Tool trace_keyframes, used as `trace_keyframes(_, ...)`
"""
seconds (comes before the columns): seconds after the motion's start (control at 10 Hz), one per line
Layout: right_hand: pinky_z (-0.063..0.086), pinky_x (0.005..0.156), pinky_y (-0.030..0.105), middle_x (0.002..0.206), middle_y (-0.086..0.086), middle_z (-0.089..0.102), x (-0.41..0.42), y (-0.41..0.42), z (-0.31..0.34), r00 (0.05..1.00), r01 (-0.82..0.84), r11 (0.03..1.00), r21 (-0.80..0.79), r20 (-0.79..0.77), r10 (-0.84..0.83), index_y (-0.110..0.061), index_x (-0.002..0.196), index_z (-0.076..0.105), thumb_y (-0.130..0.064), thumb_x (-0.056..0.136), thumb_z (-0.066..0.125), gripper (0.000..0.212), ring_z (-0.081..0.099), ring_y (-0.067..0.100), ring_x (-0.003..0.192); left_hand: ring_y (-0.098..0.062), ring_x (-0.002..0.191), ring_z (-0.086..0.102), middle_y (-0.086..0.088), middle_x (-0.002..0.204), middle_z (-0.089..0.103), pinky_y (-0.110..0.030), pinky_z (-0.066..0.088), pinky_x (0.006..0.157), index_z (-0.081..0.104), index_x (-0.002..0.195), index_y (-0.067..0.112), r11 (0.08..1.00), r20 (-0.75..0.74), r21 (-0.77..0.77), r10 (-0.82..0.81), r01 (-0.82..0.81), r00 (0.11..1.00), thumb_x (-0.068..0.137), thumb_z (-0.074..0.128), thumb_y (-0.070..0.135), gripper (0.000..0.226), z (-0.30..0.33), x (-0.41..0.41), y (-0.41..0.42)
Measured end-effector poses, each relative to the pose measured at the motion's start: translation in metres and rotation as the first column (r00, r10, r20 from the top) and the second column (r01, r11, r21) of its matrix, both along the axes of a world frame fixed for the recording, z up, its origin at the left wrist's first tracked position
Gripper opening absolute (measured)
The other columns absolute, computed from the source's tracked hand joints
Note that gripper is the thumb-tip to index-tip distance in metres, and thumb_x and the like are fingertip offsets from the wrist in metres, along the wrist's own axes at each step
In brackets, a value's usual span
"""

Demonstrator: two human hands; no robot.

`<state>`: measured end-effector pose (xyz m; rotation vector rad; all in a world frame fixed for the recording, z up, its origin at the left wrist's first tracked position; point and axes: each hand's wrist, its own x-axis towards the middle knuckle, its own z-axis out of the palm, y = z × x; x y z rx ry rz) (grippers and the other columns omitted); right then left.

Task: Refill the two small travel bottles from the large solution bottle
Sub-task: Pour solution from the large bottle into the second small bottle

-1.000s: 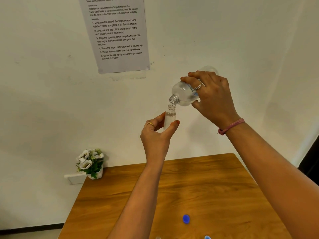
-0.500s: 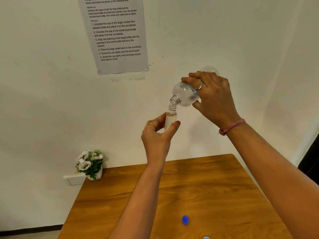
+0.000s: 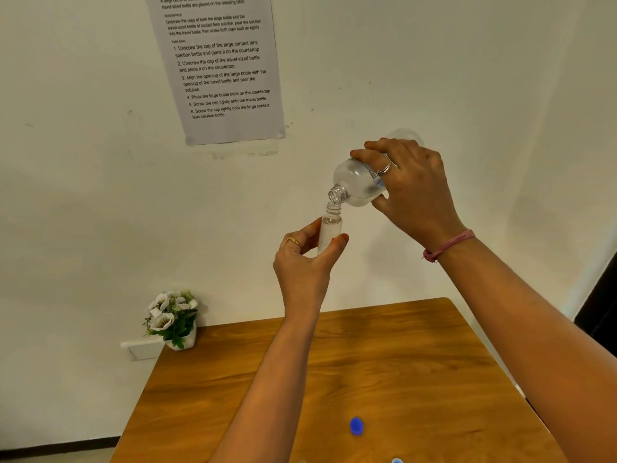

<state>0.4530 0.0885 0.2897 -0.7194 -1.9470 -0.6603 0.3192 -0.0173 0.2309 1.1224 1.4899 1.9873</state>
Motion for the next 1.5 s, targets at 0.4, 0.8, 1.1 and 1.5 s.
trace_keyframes(0.4,0.043,0.087,0.048,0.121,0.010,0.061,0.0026,-0.0009,0.0012,1.000,0.004,1.000,0.010,0.001,-0.004,-0.017,0.123,0.058,-0.014,0.072,0.078,0.054,0.057,0.032,0.111,-0.005,0.092,0.062,0.005,0.104,0.067,0.003,0.042,0.062,0.066,0.108,0.022,1.000,0.010,0.006,-0.001,0.001,1.000,0.072,0.081,0.022,0.039,0.0009,0.0034,-0.0002)
trace_keyframes(0.8,0.042,0.087,0.048,0.121,0.010,0.061,0.0040,-0.0002,0.0013,1.000,0.005,1.000,0.010,-0.003,-0.005,-0.018,0.123,0.058,-0.014,0.072,0.078,0.055,0.056,0.032,0.111,-0.003,0.092,0.062,0.007,0.103,0.066,0.002,0.043,0.062,0.066,0.107,0.024,1.000,0.004,0.009,-0.005,0.005,1.000,0.072,0.081,0.023,0.038,0.0016,0.0043,-0.0007)
trace_keyframes(1.1,0.042,0.087,0.047,0.121,0.009,0.061,0.0044,-0.0001,0.0008,1.000,0.004,1.000,0.013,-0.004,-0.004,-0.019,0.123,0.057,-0.012,0.072,0.077,0.055,0.056,0.031,0.111,-0.004,0.092,0.062,0.007,0.103,0.066,0.002,0.043,0.063,0.066,0.109,0.022,1.000,0.005,0.017,-0.012,0.012,1.000,0.073,0.080,0.022,0.039,0.0007,0.0057,-0.0014)
trace_keyframes(1.5,0.042,0.087,0.047,0.122,0.008,0.060,0.0058,-0.0010,0.0024,1.000,0.004,1.000,0.021,-0.006,-0.004,-0.020,0.123,0.057,-0.012,0.072,0.077,0.056,0.056,0.030,0.112,-0.007,0.095,0.063,0.006,0.105,0.067,0.000,0.044,0.063,0.066,0.105,0.028,1.000,0.010,0.018,-0.014,0.014,1.000,0.072,0.081,0.024,0.036,-0.0006,0.0057,-0.0011)
